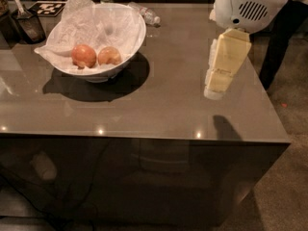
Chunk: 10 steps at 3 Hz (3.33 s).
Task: Pick apple from white bowl
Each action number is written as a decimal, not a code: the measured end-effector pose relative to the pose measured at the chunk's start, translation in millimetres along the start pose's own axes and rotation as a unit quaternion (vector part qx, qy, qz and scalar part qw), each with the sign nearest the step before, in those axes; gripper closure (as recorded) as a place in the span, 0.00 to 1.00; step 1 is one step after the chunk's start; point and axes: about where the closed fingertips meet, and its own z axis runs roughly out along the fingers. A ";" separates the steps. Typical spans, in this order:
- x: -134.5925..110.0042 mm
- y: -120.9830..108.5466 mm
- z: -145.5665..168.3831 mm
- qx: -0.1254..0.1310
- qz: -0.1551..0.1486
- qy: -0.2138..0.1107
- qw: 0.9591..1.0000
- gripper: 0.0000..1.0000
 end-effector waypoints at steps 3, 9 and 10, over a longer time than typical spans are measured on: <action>-76.4 -60.0 15.1 0.030 0.009 -0.010 0.999 0.00; -246.5 -149.1 96.1 0.004 -0.073 -0.080 0.994 0.00; -257.1 -161.9 123.3 -0.014 -0.067 -0.090 0.994 0.00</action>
Offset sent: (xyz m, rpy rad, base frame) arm 0.0763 0.0576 0.0149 -0.1013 0.0657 -0.0957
